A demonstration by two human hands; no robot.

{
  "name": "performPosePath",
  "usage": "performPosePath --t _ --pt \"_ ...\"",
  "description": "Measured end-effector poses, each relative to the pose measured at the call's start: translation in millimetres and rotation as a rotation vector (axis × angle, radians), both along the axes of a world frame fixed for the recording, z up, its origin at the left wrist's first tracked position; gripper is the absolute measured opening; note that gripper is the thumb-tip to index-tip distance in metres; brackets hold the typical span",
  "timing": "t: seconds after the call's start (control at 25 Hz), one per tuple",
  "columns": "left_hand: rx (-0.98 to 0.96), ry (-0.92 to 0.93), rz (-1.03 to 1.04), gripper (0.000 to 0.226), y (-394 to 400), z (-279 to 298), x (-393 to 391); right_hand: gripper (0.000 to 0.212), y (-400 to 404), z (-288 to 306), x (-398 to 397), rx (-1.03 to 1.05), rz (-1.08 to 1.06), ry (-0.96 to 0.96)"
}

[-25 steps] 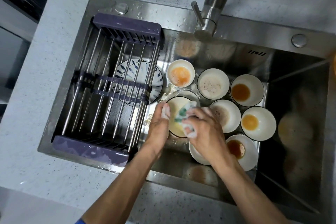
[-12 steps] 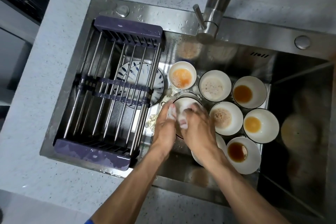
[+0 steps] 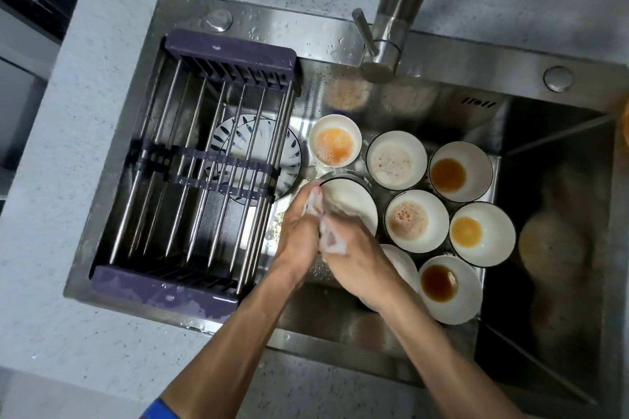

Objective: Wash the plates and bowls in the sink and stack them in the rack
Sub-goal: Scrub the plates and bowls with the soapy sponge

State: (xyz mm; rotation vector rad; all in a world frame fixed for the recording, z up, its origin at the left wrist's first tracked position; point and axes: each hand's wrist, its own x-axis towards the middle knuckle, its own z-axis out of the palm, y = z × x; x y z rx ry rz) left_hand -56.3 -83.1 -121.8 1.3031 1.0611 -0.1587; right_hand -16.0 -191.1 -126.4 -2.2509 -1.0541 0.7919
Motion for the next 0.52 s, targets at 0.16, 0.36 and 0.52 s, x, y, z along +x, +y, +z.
performPosePath --t 0.16,0.36,0.52 --pt "0.011 -0.043 -0.078 0.039 8 0 2 0.046 -20 -2 -1 -0.218 0.171 -0.151" --pt "-0.017 0.002 -0.187 0.039 16 4 2 0.059 -33 -5 -1 -0.054 0.189 -0.058" --pt "0.071 -0.057 -0.218 0.05 6 12 8 0.049 -20 -12 -16 -0.025 -0.199 0.074"
